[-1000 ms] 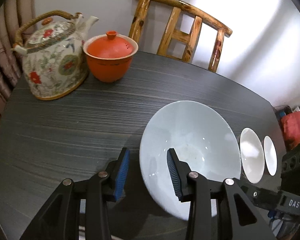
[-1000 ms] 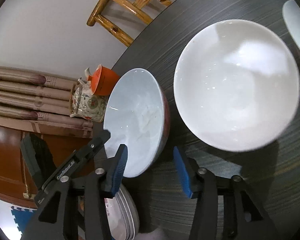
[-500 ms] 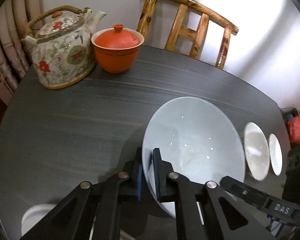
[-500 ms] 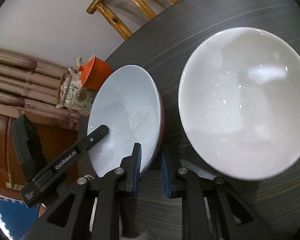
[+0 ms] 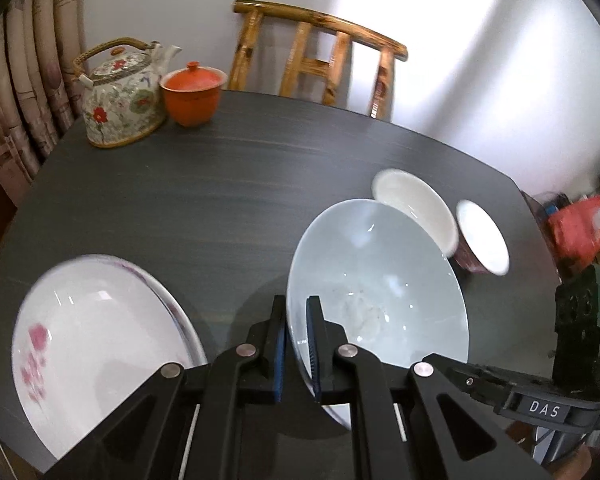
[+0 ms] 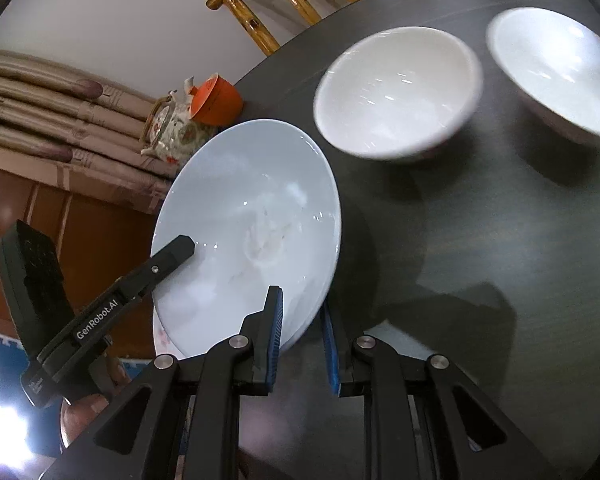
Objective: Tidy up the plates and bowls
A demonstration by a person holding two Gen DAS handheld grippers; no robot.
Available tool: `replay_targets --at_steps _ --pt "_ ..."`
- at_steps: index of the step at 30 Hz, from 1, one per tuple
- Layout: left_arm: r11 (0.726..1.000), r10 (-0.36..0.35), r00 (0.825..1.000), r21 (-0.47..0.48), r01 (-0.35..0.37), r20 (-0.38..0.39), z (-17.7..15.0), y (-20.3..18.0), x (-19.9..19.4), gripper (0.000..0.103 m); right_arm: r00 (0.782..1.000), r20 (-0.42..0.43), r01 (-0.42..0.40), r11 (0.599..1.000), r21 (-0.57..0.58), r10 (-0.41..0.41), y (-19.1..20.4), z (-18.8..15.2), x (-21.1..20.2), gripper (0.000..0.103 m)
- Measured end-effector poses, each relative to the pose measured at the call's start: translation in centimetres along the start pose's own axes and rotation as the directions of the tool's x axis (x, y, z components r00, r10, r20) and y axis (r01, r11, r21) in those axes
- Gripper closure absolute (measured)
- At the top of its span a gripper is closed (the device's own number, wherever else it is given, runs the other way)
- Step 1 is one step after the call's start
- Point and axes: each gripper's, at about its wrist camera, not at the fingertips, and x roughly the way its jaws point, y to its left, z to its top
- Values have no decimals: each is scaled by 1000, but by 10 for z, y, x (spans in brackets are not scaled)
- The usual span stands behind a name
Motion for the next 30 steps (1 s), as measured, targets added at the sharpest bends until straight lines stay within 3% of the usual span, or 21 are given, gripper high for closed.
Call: replay_targets --at_steps 13,30 --pt "1000 -8 999 -14 8 -47 -59 -38 6 93 997 30 68 997 -27 -67 -42 -51 -54 84" --pt "1000 13 998 -15 -14 -59 -75 -42 15 92 995 39 97 995 -27 -96 -57 -61 -56 84"
